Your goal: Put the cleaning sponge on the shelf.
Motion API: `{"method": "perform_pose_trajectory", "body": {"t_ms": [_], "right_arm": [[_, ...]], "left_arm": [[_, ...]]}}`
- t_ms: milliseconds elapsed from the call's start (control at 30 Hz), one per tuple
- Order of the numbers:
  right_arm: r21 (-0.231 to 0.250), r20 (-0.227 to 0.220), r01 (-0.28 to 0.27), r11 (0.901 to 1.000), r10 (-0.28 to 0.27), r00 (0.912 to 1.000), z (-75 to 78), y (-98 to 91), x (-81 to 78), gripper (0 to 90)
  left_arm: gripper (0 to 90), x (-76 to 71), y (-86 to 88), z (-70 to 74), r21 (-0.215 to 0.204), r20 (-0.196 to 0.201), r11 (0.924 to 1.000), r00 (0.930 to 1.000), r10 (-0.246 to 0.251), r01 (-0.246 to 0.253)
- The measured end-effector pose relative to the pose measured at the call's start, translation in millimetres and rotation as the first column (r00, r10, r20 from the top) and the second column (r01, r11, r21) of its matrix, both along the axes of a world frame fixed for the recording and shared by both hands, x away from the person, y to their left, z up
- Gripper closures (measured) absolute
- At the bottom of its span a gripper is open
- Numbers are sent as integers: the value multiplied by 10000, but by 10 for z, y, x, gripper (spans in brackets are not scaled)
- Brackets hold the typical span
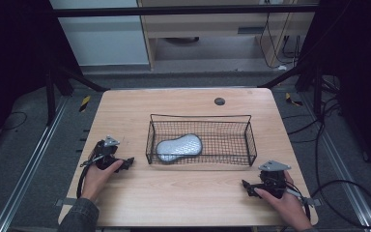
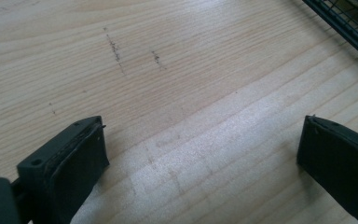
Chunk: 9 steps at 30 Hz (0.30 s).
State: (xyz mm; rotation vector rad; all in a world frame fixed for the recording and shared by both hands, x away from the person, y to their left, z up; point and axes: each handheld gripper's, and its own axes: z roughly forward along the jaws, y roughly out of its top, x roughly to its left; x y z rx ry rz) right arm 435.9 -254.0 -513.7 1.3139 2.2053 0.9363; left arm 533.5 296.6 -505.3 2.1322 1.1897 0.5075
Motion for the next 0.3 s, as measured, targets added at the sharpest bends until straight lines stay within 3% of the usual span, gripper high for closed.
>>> {"method": "perform_pose_trajectory", "body": {"t_ms": [67, 300], "right_arm": [[-1, 2, -3, 10000, 3, 10000, 0, 0, 0, 4], [-2, -3, -3, 10000, 3, 10000, 0, 0, 1, 4]], "left_arm": [[0, -7, 14, -25, -196, 232, 9998, 9997, 51, -46], [0, -7, 14, -25, -185, 228, 9998, 9997, 48, -43]]}}
